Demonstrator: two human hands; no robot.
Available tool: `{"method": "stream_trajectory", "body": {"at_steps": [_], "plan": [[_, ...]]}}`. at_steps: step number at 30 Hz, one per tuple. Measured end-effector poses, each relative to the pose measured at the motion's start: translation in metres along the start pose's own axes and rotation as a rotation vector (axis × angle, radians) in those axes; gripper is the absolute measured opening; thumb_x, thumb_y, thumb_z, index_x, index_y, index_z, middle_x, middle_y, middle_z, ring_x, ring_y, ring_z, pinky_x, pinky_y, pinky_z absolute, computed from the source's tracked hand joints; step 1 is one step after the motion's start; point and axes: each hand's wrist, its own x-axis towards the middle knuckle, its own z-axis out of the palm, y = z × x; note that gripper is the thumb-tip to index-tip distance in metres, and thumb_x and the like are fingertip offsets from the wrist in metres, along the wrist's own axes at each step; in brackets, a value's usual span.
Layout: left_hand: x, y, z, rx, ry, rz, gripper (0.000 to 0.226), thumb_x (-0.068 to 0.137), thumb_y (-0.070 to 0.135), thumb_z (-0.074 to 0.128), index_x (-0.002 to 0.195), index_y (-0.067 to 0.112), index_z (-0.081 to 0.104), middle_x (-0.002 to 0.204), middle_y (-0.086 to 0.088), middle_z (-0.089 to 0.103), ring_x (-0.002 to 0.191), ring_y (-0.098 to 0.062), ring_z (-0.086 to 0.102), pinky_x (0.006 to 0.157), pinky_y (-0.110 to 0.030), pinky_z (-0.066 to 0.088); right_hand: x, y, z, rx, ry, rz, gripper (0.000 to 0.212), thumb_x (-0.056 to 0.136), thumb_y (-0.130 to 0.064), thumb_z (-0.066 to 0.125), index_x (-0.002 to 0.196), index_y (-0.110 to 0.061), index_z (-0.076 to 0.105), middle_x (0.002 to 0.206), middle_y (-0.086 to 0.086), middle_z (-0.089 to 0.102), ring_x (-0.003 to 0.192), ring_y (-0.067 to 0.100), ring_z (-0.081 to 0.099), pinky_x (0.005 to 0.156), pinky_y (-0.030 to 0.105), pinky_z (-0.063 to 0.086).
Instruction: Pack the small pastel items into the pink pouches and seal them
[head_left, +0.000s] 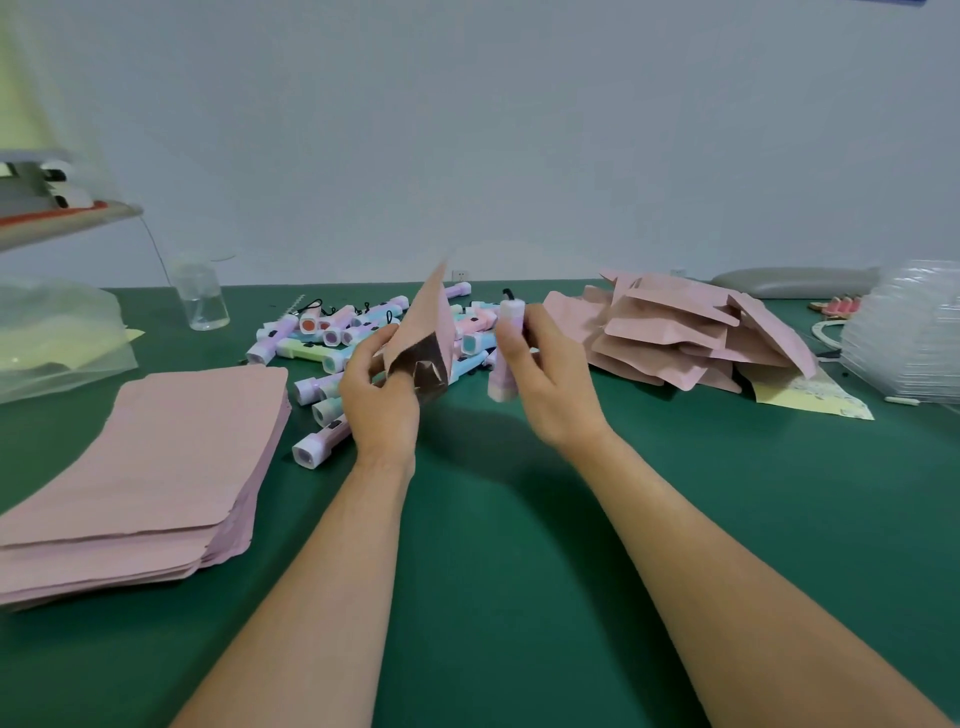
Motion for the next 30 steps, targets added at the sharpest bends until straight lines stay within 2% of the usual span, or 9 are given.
{"method": "stream_trajectory", "body": {"at_steps": [3, 5, 11, 15, 17, 20, 24, 28, 30], "plan": [[0.002, -0.003, 0.001, 0.054, 0.004, 0.025, 0.043, 0.094, -0.009, 0.057, 0.119, 0.02, 0.075, 0.12, 0.005, 0.073, 0.114, -0.023, 0.069, 0.092, -0.043, 0.062, -0.008, -0.019, 0.014, -0.12, 0.035, -0.278, 0.029, 0.109, -0.035, 0.041, 0.09, -0.014, 0.047, 0.068, -0.005, 0.057, 0.06, 0.019, 0.051, 0.057, 0.045, 0.045], [0.001, -0.004, 0.0, 0.158, -0.007, 0.091, 0.036, 0.092, -0.008, 0.061, 0.122, 0.008, 0.075, 0.12, -0.007, 0.074, 0.114, -0.026, 0.068, 0.093, -0.041, 0.06, -0.01, -0.028, 0.022, -0.175, 0.072, -0.401, 0.026, 0.107, -0.036, 0.041, 0.097, -0.014, 0.05, 0.073, -0.01, 0.053, 0.06, 0.012, 0.044, 0.053, 0.041, 0.043], [-0.018, 0.005, 0.003, 0.209, -0.058, 0.23, 0.008, 0.081, -0.013, 0.057, 0.075, -0.011, 0.063, 0.078, -0.034, 0.058, 0.051, -0.002, 0.052, 0.043, -0.015, 0.029, -0.012, -0.022, 0.022, -0.396, 0.041, -0.672, 0.034, 0.106, -0.03, 0.051, 0.11, 0.0, 0.067, 0.097, 0.009, 0.067, 0.07, 0.027, 0.06, 0.047, 0.041, 0.047], [-0.016, 0.006, 0.002, 0.095, -0.265, 0.196, 0.029, 0.079, -0.005, 0.052, 0.087, 0.009, 0.076, 0.089, -0.018, 0.067, 0.083, -0.025, 0.055, 0.072, -0.039, 0.05, -0.005, -0.01, 0.013, -0.595, 0.115, -0.763, 0.019, 0.099, -0.023, 0.07, 0.105, -0.005, 0.074, 0.096, 0.003, 0.071, 0.061, 0.024, 0.058, 0.042, 0.035, 0.04], [-0.014, 0.003, 0.001, 0.212, -0.256, 0.249, 0.042, 0.085, -0.014, 0.054, 0.109, 0.009, 0.08, 0.103, -0.005, 0.078, 0.094, -0.021, 0.07, 0.083, -0.045, 0.062, -0.003, -0.008, 0.009, -0.641, 0.121, -0.763, 0.022, 0.101, -0.027, 0.067, 0.104, -0.007, 0.075, 0.096, -0.001, 0.073, 0.057, 0.024, 0.056, 0.039, 0.035, 0.039], [-0.015, 0.007, 0.004, 0.264, -0.183, 0.247, 0.037, 0.098, 0.011, 0.057, 0.111, 0.036, 0.081, 0.096, 0.025, 0.077, 0.091, -0.008, 0.073, 0.073, -0.041, 0.066, -0.002, -0.004, 0.003, -0.667, 0.07, -0.708, 0.024, 0.103, -0.027, 0.062, 0.107, -0.008, 0.075, 0.098, -0.002, 0.075, 0.062, 0.027, 0.06, 0.04, 0.037, 0.043], [-0.019, 0.008, 0.007, 0.313, -0.241, 0.286, 0.028, 0.102, 0.028, 0.055, 0.108, 0.039, 0.08, 0.088, 0.026, 0.076, 0.087, 0.001, 0.07, 0.074, -0.017, 0.056, -0.001, 0.002, -0.007, -0.71, -0.156, -0.513, 0.015, 0.098, -0.024, 0.065, 0.104, -0.011, 0.07, 0.096, 0.003, 0.073, 0.067, 0.039, 0.063, 0.048, 0.041, 0.048], [-0.022, 0.001, 0.009, 0.4, -0.342, 0.308, 0.031, 0.104, 0.029, 0.058, 0.13, 0.032, 0.075, 0.089, 0.022, 0.077, 0.089, 0.005, 0.07, 0.092, -0.026, 0.059, 0.002, 0.004, -0.007, -0.791, -0.322, -0.345, 0.013, 0.097, -0.025, 0.055, 0.104, -0.024, 0.066, 0.113, 0.001, 0.068, 0.082, 0.034, 0.065, 0.062, 0.043, 0.054], [-0.021, 0.0, 0.011, 0.393, -0.354, 0.297, 0.031, 0.103, 0.032, 0.057, 0.127, 0.038, 0.075, 0.084, 0.019, 0.077, 0.082, 0.003, 0.069, 0.08, -0.024, 0.061, 0.003, 0.004, -0.008, -0.767, -0.341, -0.292, 0.015, 0.095, -0.025, 0.052, 0.102, -0.026, 0.065, 0.113, 0.0, 0.066, 0.083, 0.033, 0.064, 0.064, 0.042, 0.054]]}}
